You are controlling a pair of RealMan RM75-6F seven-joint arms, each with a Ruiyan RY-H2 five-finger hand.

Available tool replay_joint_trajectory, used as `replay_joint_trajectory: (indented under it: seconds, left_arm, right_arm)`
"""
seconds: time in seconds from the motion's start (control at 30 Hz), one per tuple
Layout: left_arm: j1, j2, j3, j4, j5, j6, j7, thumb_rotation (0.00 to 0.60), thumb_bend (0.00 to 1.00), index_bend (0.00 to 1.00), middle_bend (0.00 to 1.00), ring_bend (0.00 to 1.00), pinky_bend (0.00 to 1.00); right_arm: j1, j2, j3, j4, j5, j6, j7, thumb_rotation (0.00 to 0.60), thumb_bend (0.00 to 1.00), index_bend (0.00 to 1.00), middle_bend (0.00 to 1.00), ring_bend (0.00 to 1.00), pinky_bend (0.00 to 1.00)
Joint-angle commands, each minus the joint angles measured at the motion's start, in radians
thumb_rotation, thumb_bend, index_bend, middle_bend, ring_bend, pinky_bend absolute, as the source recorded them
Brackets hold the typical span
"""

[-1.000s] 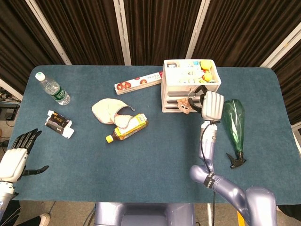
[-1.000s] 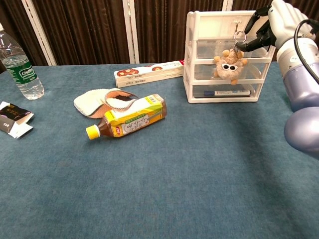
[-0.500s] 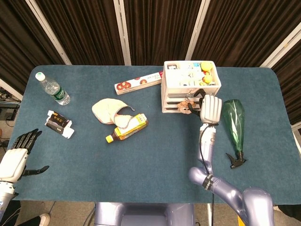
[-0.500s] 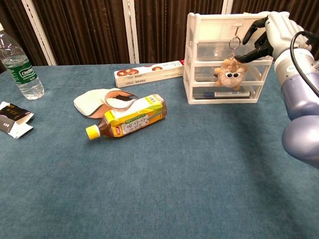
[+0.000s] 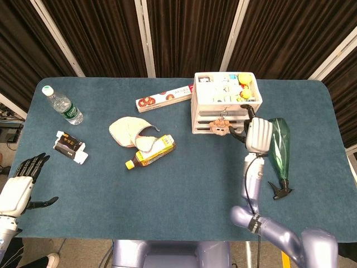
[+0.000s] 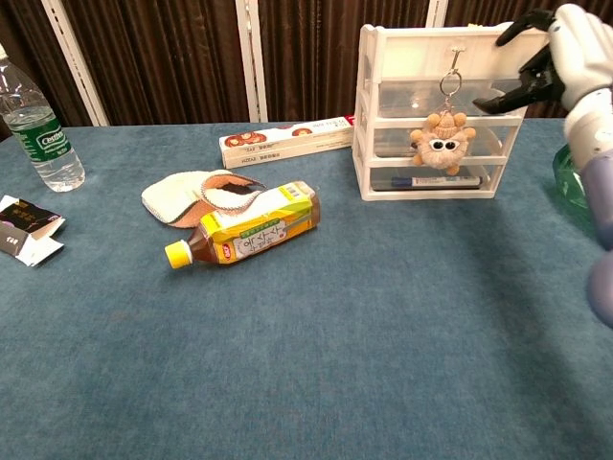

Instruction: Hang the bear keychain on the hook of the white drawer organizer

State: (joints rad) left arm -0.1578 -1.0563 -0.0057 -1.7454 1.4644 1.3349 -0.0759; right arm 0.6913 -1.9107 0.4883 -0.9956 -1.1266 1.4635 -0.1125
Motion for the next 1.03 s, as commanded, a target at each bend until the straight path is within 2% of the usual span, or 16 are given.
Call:
replay_joint_trajectory:
  seconds: [0.03,0.1,0.27,0.33,0.47,0.53,0.6,0.67,0.73,0.77,0.83,0.9,0.93,1.03]
  left_arm:
    - [0.002,0.002,0.002,-0.002,0.003,0.001,-0.005,0.600,0.00,0.00,0.00,0.00,0.00]
    - [0.005,0.003,0.005,-0.002,0.013,0.008,-0.008,0.600,0.00,0.00,0.00,0.00,0.00]
    - [0.013,0.001,0.009,0.005,0.035,0.032,-0.011,0.600,0.00,0.00,0.00,0.00,0.00]
    - [0.015,-0.002,0.009,0.009,0.040,0.040,-0.010,0.600,0.00,0.00,0.00,0.00,0.00]
    - [0.023,-0.012,0.007,0.022,0.051,0.063,-0.006,0.600,0.00,0.00,0.00,0.00,0.00]
    - [0.027,-0.018,0.006,0.029,0.056,0.074,-0.002,0.600,0.00,0.00,0.00,0.00,0.00]
    - [0.029,-0.023,0.006,0.034,0.062,0.083,0.001,0.600,0.00,0.00,0.00,0.00,0.00]
    - [0.032,-0.029,0.007,0.041,0.070,0.093,0.006,0.600,0.00,0.00,0.00,0.00,0.00]
    - [0.035,-0.034,0.008,0.048,0.078,0.101,0.011,0.600,0.00,0.00,0.00,0.00,0.00]
    - [0.035,-0.035,0.008,0.051,0.081,0.104,0.013,0.600,0.00,0.00,0.00,0.00,0.00]
    - [0.036,-0.039,0.008,0.056,0.087,0.109,0.017,0.600,0.00,0.00,0.00,0.00,0.00]
    - [0.037,-0.045,0.009,0.061,0.093,0.113,0.023,0.600,0.00,0.00,0.00,0.00,0.00]
    - [0.036,-0.048,0.009,0.064,0.097,0.115,0.027,0.600,0.00,0.00,0.00,0.00,0.00]
    - [0.035,-0.054,0.012,0.077,0.107,0.116,0.044,0.600,0.00,0.00,0.00,0.00,0.00]
  right_arm:
    - [-0.072,0.065,-0.048,-0.090,-0.033,0.047,-0.023,0.600,0.09,0.08,1.00,0.99,0.87]
    - [-0.137,0.129,-0.105,-0.150,-0.073,0.090,-0.050,0.600,0.09,0.09,1.00,0.99,0.86]
    - [-0.234,0.280,-0.197,-0.333,-0.160,0.139,-0.085,0.600,0.09,0.10,0.98,0.95,0.83]
    - [-0.259,0.326,-0.222,-0.385,-0.181,0.143,-0.094,0.600,0.09,0.10,0.95,0.93,0.82]
    - [-0.329,0.449,-0.300,-0.501,-0.240,0.159,-0.119,0.600,0.09,0.09,0.84,0.82,0.74]
    - [-0.363,0.507,-0.338,-0.551,-0.264,0.163,-0.115,0.600,0.09,0.07,0.76,0.74,0.66]
    - [-0.391,0.553,-0.371,-0.589,-0.279,0.162,-0.113,0.600,0.09,0.06,0.64,0.61,0.53]
    - [-0.422,0.606,-0.412,-0.633,-0.296,0.152,-0.103,0.600,0.09,0.05,0.52,0.34,0.42]
    - [-0.450,0.656,-0.453,-0.668,-0.314,0.143,-0.096,0.600,0.08,0.03,0.36,0.03,0.29]
    - [-0.457,0.671,-0.465,-0.675,-0.318,0.136,-0.092,0.600,0.07,0.02,0.31,0.00,0.26]
    - [-0.474,0.697,-0.488,-0.685,-0.325,0.129,-0.084,0.600,0.06,0.00,0.16,0.00,0.15]
    - [-0.497,0.729,-0.517,-0.700,-0.332,0.120,-0.071,0.600,0.05,0.00,0.05,0.00,0.08]
    - [-0.508,0.741,-0.527,-0.707,-0.330,0.116,-0.067,0.600,0.05,0.00,0.02,0.00,0.05]
    - [-0.529,0.759,-0.533,-0.708,-0.336,0.123,-0.059,0.600,0.03,0.00,0.00,0.00,0.00]
